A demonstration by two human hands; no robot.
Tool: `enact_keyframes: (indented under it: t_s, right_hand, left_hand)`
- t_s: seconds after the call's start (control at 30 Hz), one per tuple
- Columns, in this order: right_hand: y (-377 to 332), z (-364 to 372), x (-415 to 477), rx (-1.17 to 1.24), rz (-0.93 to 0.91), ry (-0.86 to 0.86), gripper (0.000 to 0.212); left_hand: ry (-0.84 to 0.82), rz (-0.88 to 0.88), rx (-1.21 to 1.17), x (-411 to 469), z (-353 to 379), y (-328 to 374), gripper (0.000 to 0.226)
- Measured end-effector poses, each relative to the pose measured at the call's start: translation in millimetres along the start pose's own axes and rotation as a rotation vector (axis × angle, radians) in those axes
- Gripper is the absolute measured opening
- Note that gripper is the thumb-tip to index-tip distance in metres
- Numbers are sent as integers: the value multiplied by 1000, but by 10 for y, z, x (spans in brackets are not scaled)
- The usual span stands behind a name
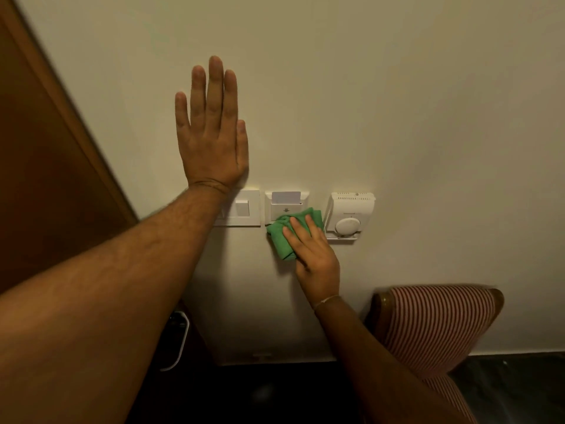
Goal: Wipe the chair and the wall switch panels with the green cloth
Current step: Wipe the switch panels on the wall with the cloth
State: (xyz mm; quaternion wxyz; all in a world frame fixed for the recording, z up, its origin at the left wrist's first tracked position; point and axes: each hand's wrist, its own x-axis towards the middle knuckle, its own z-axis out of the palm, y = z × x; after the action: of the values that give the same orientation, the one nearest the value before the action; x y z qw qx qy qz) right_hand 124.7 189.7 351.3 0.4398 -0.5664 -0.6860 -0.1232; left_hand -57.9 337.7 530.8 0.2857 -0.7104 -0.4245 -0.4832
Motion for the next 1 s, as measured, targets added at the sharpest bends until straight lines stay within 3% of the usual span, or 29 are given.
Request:
enact_keyframes:
  t_s: [0.2,0.43,0.63,0.83,1.0]
  right_hand:
    - [-95,-219,42,-18,-40,-89,66]
    - [-215,-388,-11,11,-61,-92,78]
    - [-127,-560,-474,10,17,-170,69]
    - [227,-792,-1369,-13,209,-321,77]
    - [577,-1072,-2398,-30,345,-483,69]
  left_hand:
    - [-299,-148,61,-469,-272,280,73]
    - [-540,-172,39,-1581,-664,778,73]
    - [-698,-216,1,-2122,-911,1246,71]
    - [-871,-161,-92,-2734,-960,1816,71]
    - [-1000,6,-192,-3365,-855,2383,71]
